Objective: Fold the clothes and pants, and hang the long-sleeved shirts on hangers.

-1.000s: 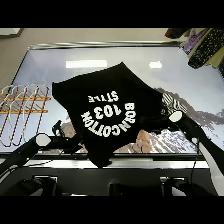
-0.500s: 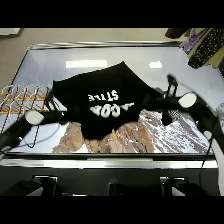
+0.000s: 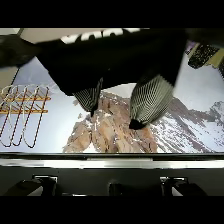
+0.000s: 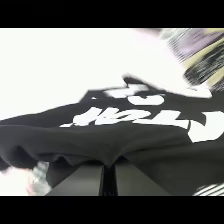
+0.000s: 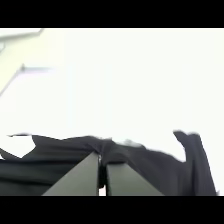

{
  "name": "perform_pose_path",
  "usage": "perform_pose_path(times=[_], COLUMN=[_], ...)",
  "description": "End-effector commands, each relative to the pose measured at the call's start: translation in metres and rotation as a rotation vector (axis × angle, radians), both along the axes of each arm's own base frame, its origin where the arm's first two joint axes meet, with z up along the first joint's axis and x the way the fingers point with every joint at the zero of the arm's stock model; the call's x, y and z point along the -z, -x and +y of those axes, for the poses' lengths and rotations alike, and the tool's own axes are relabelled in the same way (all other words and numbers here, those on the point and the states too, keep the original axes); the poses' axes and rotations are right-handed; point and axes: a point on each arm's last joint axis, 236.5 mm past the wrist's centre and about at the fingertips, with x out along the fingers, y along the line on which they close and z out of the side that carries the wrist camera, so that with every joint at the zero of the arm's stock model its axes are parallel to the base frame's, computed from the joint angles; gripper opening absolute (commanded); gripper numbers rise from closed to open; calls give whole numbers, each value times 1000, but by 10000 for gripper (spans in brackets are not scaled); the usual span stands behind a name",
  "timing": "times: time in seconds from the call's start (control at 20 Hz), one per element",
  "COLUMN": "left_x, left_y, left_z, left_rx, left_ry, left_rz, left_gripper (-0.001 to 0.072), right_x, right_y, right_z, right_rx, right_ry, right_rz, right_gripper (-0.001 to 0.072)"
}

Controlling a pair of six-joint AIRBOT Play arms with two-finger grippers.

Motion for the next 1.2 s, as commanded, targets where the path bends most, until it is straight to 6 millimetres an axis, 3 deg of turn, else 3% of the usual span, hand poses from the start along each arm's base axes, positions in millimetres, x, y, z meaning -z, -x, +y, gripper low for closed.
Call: perform_pose_path(times=[0.0,0.15,0.3,0.45,0.55,0.7,0.9,1.05,1.15], left_x=[-57,-81,-84,-55,-14,62,183,280,335], left_y=[61,105,117,99,68,0,-111,-162,-177], left_z=[19,27,29,18,11,1,-19,-41,-51], left_rx=[-16,-22,-41,-31,-47,-83,-143,-167,-162], left_ry=[-32,-2,64,103,110,105,148,244,266], left_rz=[-124,-185,-160,-41,91,263,436,573,646], left_gripper=[32,32,32,32,32,32,32,33,33], right_x=[-63,-93,-109,-98,-69,10,164,273,333], right_y=[97,161,177,141,88,-19,-158,-231,-254], right_z=[-35,-45,-47,-44,-39,-30,-18,12,33], right_rx=[103,128,134,140,152,172,196,158,132], right_ry=[36,-12,-74,-120,-151,-111,-65,-188,-299], right_rz=[-154,-266,-320,-250,-119,114,397,525,617], right_gripper=[33,34,34,34,34,34,35,35,35])
